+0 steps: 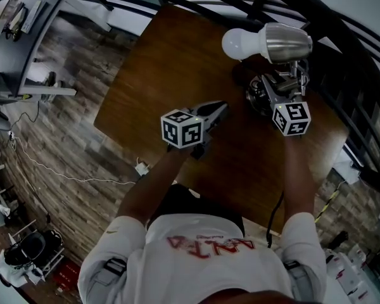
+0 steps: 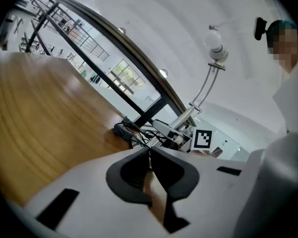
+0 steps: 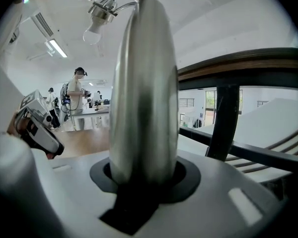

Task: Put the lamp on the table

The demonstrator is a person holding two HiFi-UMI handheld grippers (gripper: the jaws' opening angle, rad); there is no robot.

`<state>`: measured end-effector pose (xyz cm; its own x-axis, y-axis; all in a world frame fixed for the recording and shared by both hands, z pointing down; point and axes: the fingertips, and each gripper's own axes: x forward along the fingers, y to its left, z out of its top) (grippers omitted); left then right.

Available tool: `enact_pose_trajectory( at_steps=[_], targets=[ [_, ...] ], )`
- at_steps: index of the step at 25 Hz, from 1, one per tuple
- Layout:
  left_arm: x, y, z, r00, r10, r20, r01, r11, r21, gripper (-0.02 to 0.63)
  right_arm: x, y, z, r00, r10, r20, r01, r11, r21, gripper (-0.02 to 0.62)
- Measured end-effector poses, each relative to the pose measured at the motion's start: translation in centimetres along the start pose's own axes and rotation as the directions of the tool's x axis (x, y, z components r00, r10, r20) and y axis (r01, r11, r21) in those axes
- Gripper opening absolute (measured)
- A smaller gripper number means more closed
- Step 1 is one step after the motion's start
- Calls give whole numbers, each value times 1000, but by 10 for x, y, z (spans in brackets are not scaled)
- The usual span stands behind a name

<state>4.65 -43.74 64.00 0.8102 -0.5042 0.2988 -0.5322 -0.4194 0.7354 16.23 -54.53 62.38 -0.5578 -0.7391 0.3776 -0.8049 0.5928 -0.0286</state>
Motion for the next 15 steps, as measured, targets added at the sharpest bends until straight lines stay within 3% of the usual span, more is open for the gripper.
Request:
enact_pose_trajectory(
  at_steps=[7,15],
  targets=[
    [-9,-19,-6,1000,6,-12,-5,997,72,9,-12,3,-4,999,-37,12,37,999,-34,140],
    [-28,-9,-10,999,40,-10,-39,996,77,9,-10,5,-15,998,-62,10,62,998,-10,141]
  ],
)
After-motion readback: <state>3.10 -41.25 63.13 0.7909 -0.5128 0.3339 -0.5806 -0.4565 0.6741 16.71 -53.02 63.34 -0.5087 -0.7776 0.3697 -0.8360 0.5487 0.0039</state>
